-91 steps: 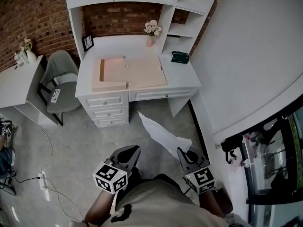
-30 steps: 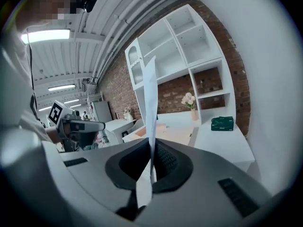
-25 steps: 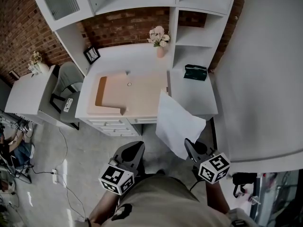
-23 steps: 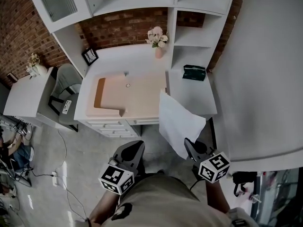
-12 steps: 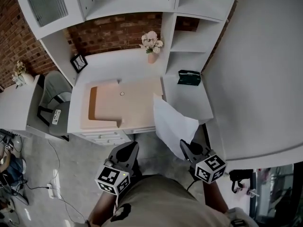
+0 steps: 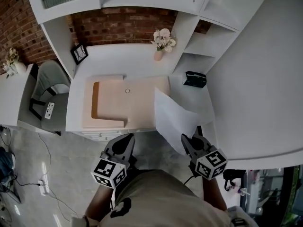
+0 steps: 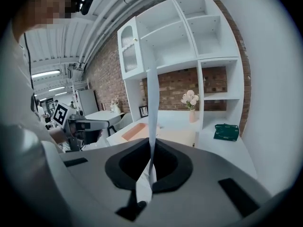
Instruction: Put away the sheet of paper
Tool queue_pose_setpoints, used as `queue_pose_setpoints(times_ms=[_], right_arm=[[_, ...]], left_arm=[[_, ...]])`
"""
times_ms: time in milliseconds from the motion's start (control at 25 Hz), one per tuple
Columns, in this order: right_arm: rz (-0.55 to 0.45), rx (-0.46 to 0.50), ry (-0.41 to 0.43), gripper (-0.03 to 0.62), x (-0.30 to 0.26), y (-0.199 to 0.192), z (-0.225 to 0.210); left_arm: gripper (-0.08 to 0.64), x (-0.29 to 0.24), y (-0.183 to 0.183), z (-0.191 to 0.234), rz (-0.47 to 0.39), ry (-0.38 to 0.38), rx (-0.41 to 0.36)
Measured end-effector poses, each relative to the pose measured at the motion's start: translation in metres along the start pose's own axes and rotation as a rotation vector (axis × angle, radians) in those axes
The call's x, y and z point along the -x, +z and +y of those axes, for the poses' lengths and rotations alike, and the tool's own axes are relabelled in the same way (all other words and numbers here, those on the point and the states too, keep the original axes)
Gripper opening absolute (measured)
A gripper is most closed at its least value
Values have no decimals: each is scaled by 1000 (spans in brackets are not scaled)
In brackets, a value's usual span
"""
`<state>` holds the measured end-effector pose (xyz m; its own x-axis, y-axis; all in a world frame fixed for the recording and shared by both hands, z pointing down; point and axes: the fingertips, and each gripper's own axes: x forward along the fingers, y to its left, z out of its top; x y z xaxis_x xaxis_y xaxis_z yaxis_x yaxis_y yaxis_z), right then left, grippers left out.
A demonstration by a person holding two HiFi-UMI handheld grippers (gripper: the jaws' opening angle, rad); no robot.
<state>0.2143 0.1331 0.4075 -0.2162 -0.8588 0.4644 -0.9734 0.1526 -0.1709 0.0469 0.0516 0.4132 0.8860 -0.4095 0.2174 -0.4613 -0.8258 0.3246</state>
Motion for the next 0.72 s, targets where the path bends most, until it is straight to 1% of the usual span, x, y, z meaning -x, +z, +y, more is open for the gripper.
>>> queue_pose_setpoints(times_ms=[280, 360, 440, 600, 680, 720], right_arm=[[58, 39, -78, 28, -32, 17, -2], [71, 52, -96, 28, -43, 21, -3], [84, 83, -107, 28, -55, 25, 0], [95, 134, -93, 28, -76, 32, 15], [92, 113, -70, 28, -82, 34, 20], [86, 74, -54, 28, -84, 35, 20]], left_arm=[[15, 8, -3, 47, -5, 12, 66], [15, 11, -2, 60, -9, 16, 75], [15, 13, 0, 72, -12, 21, 78], [15, 21, 3, 94, -13, 41, 80], [15, 23, 4, 103, -10, 53, 80], [15, 24, 4, 106, -11, 59, 81]])
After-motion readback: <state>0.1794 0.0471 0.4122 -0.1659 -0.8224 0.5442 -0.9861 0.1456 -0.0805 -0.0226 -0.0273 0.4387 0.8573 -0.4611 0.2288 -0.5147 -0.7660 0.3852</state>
